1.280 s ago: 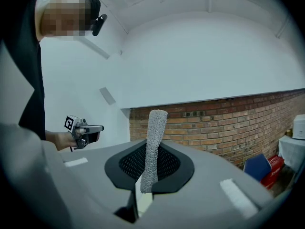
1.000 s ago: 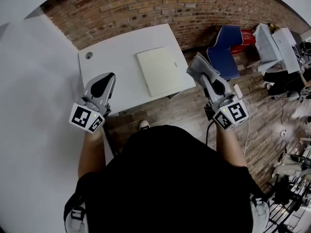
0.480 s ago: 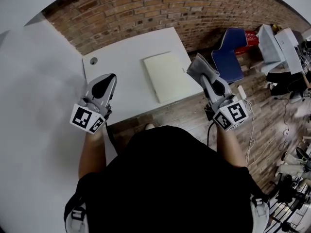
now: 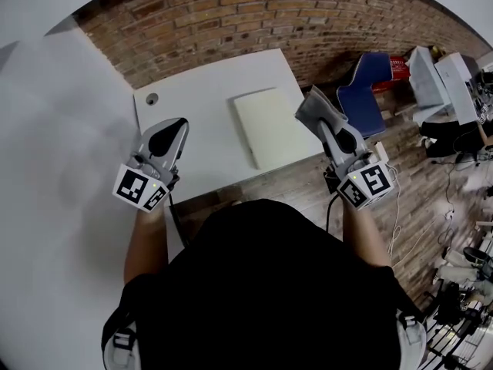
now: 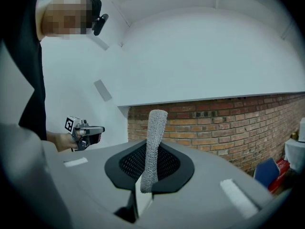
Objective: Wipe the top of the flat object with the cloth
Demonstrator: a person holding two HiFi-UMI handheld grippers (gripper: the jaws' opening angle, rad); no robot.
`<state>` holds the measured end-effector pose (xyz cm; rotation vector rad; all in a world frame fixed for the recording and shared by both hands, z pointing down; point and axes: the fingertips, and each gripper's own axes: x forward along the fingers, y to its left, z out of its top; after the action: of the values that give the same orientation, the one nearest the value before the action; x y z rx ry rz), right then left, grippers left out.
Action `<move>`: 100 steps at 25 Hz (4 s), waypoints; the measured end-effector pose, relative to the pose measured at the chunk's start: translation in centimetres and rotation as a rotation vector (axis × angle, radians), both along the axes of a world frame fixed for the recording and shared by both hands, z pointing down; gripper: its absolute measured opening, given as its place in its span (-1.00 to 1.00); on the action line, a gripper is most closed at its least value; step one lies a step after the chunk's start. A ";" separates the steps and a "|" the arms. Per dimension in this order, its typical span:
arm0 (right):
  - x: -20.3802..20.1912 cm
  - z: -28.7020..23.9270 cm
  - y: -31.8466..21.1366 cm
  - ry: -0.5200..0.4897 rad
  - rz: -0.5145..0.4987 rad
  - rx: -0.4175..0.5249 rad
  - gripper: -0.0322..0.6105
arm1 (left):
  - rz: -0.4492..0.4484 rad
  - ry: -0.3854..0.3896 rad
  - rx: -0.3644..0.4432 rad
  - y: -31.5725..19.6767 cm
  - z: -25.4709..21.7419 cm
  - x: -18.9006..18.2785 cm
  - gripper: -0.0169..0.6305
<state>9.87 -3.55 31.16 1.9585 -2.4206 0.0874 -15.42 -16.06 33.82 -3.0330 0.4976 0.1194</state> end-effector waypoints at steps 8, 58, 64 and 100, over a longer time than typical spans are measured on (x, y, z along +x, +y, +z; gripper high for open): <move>0.0 -0.9 -0.2 -0.009 -0.006 0.030 -0.87 | -0.015 -0.009 0.031 -0.2 -1.2 -0.7 -0.94; 7.3 18.6 -18.0 -0.083 -0.279 -0.275 -0.87 | -0.349 -0.112 -0.035 -3.2 2.9 3.2 -0.94; 6.4 22.1 -18.7 -0.097 -0.316 -0.348 -0.87 | -0.397 -0.125 -0.062 -2.5 3.4 2.7 -0.94; -4.1 39.0 -22.6 -0.052 -0.563 -0.738 -0.87 | -0.604 -0.141 -0.186 0.4 4.4 -2.9 -0.94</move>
<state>5.77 -26.13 70.14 0.9540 -2.3614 0.8658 -18.34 -15.68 38.19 -2.8687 1.4377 -0.1802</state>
